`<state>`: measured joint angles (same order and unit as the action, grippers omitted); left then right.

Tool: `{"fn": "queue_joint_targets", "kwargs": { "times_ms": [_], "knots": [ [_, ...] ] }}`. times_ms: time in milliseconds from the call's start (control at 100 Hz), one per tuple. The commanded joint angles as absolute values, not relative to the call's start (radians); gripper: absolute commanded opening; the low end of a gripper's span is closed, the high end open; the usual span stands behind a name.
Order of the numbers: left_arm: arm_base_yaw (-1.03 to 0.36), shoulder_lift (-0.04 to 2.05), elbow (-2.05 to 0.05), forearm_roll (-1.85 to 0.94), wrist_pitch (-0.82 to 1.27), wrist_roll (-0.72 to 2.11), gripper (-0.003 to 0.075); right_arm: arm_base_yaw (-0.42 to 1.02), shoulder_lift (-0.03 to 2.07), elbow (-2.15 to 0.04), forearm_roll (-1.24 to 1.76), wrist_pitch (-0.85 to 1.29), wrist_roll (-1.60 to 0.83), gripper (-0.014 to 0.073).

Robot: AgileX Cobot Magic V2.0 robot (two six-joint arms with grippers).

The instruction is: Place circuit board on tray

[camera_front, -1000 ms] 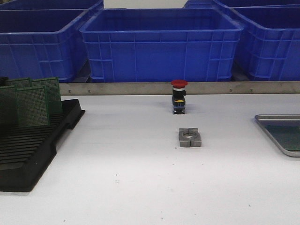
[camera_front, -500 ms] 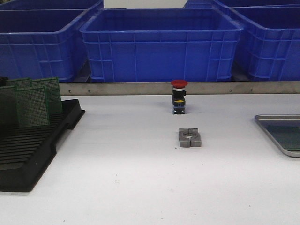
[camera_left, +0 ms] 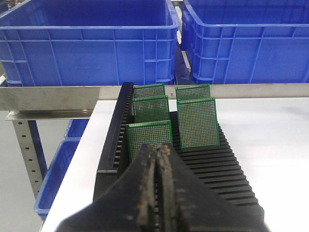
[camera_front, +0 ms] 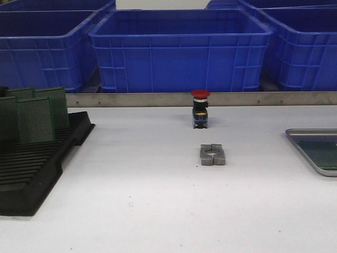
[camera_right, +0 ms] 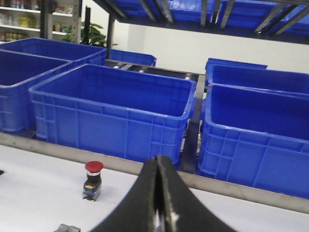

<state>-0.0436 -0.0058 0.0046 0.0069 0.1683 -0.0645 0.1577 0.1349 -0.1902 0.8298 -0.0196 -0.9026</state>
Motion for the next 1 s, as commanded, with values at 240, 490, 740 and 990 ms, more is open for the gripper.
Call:
{"fn": "queue_joint_targets", "kwargs": {
  "times_ms": [240, 490, 740, 990],
  "knots": [
    [-0.041, -0.033, 0.023, 0.0, 0.095, -0.073, -0.002, 0.088, 0.144, -0.152, 0.403, -0.272, -0.532, -0.006],
    [-0.041, -0.033, 0.023, 0.0, 0.095, -0.073, -0.002, -0.067, 0.101, -0.034, -0.014, -0.285, -0.029, -0.006],
    [-0.041, -0.033, 0.023, 0.0, 0.095, -0.073, -0.002, -0.072, -0.031, 0.028, -0.076, -0.103, 0.048, -0.006],
    [-0.041, -0.033, 0.023, 0.0, 0.095, -0.073, -0.002, -0.072, -0.033, 0.028, -0.076, -0.061, 0.041, -0.006]
  ]
}}
